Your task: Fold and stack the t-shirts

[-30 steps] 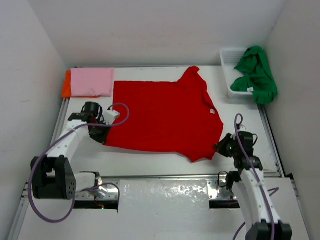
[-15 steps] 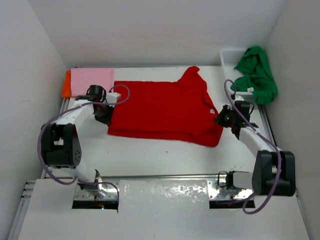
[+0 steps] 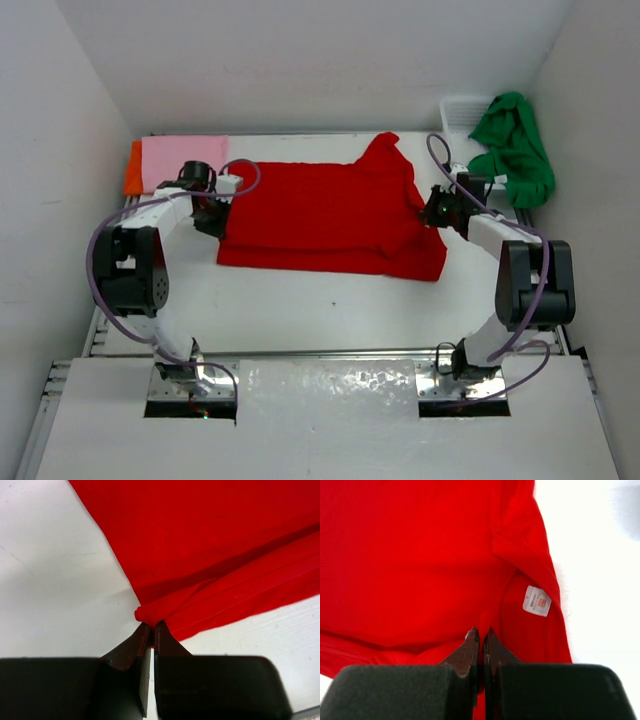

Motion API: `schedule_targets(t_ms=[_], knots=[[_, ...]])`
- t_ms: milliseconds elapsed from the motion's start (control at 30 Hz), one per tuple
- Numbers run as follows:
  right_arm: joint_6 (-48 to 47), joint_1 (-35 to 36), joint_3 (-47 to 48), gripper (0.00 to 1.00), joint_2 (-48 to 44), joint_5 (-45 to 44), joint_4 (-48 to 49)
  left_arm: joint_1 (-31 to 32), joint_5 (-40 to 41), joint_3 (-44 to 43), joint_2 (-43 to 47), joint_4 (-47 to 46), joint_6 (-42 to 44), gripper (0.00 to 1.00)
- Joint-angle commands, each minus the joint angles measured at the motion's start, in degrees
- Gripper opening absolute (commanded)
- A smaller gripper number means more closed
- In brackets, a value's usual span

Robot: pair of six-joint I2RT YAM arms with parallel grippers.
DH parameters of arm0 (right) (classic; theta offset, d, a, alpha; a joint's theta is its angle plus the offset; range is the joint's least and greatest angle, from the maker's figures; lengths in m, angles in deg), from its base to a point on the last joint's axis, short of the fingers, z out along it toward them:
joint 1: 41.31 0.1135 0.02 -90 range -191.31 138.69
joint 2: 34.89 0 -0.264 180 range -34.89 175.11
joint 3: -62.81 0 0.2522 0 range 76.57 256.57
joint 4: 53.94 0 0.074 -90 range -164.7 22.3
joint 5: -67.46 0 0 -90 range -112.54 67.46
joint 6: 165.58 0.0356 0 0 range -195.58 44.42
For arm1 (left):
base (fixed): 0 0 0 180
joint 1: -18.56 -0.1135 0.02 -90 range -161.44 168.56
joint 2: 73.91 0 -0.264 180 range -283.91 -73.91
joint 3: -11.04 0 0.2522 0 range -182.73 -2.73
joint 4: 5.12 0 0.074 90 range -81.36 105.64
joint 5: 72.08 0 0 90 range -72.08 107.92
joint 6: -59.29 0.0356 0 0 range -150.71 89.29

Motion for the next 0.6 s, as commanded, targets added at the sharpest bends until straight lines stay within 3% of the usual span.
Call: schedule_targets(t_ms=[0, 567], knots=[[-2.9, 0.1, 3.5, 0.0, 1.0, 0.4, 0.4, -0.4, 0.1, -2.8, -0.9, -3.1, -1.7, 0.0], [-4.9, 1.2, 11.2, 0.0, 5.6, -1.7, -2.3, -0.5, 1.9, -4.4, -3.2, -5.3, -4.2, 0.0]])
